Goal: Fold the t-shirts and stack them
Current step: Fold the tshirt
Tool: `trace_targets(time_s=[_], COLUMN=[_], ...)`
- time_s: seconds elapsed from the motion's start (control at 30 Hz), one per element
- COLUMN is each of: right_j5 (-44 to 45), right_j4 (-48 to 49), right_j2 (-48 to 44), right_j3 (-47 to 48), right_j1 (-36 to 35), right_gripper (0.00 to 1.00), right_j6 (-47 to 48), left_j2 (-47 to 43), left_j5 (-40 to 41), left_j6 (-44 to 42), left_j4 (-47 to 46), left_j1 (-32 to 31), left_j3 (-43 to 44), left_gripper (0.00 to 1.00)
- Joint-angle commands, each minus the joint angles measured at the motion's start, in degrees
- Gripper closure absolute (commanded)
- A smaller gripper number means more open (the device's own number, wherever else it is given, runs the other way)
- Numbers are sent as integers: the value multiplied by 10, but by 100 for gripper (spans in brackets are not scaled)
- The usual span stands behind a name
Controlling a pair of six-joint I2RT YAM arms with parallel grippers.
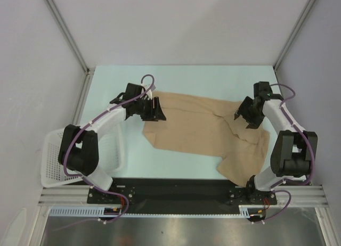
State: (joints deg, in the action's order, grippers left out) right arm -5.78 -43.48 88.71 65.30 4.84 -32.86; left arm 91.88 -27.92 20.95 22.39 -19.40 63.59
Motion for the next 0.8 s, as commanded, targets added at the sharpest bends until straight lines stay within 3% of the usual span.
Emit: trace_targets(time_s=[0.0, 0.17, 0.3, 0.5, 0.67, 0.77], right_j5=[111, 216, 238, 302, 332, 335], right_j4=[-56, -86, -85, -90, -87, -79], right_j2=[27, 115, 144, 176, 181, 192], right_j3=[39, 79, 90, 97, 99, 119], right_j1=[-46, -139, -182, -185, -179, -161], right_gripper=[27, 25, 28, 45, 49, 59], right_j6=[98, 126, 139, 162, 178, 190], left_j2=[-15, -22, -33, -42, -44, -44], left_j5=[-19, -19, -13, -9, -6, -6], left_j6=[-4, -15, -23, -27, -28, -27], left_j4=[-3, 16, 27, 35, 40, 41], left_j1=[4, 4, 4, 4, 4, 4], left_j3=[-8, 3, 6, 1, 1, 3], left_gripper=[42, 42, 42, 42, 42, 41])
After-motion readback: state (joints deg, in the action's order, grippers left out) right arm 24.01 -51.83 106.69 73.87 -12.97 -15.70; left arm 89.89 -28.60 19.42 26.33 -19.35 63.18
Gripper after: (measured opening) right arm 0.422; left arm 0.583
